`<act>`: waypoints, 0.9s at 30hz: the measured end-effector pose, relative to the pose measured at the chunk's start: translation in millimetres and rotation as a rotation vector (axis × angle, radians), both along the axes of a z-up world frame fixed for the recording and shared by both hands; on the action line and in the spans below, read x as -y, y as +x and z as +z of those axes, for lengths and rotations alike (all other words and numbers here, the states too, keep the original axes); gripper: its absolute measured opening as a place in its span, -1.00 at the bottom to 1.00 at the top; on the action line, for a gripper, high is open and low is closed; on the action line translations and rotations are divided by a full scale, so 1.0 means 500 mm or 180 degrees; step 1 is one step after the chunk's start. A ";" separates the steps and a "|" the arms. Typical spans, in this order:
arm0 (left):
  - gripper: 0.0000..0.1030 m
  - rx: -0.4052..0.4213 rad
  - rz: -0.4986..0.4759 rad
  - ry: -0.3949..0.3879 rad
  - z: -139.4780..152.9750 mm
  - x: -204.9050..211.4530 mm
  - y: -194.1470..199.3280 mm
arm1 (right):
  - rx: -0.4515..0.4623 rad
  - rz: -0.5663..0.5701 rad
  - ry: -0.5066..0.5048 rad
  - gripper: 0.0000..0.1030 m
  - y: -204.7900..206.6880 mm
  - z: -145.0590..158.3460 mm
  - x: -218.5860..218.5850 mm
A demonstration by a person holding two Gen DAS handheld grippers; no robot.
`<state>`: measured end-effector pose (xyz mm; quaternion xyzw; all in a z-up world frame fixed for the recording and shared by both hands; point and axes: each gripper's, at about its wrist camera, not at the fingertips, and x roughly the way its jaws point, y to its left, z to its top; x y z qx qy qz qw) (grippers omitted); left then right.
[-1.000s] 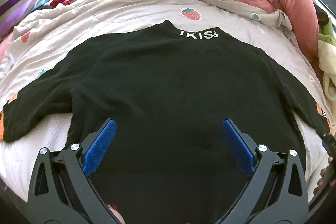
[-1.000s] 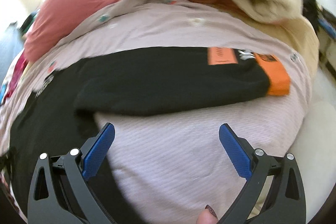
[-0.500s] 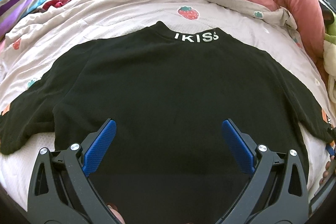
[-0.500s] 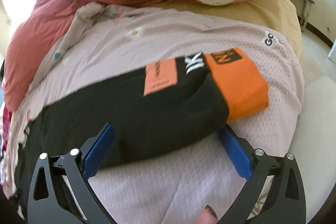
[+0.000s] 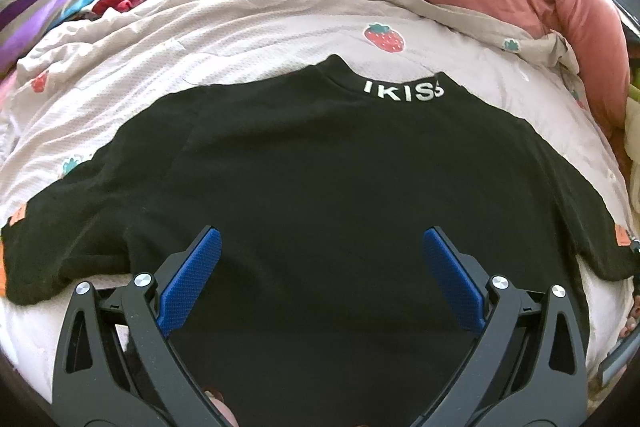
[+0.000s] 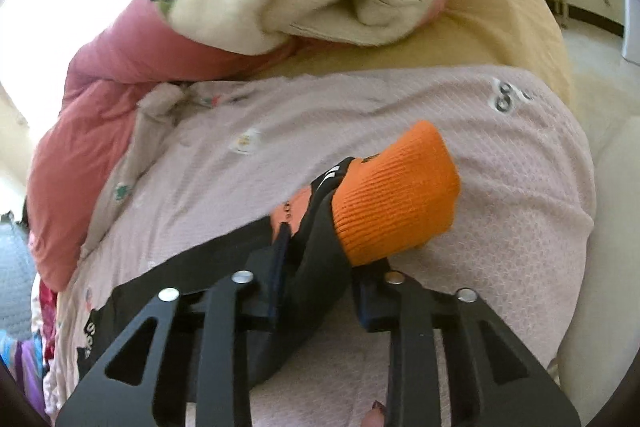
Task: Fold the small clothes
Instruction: 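Carry the cuff with the right gripper across the shirt body toward the collar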
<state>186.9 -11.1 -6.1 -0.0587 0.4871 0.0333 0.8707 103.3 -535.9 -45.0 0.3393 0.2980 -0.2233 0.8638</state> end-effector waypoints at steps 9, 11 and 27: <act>0.84 0.0021 -0.0019 -0.0124 0.019 -0.030 0.010 | 0.0419 0.0580 -0.0028 -0.76 0.030 0.079 -0.116; 0.84 0.0017 -0.0030 -0.0199 0.025 -0.037 0.013 | 0.0481 0.0726 0.0002 -0.76 0.047 0.095 -0.146; 0.84 0.0053 0.0088 -0.0858 0.047 -0.141 0.004 | 0.0602 0.1991 -0.0017 -0.76 0.138 0.148 -0.478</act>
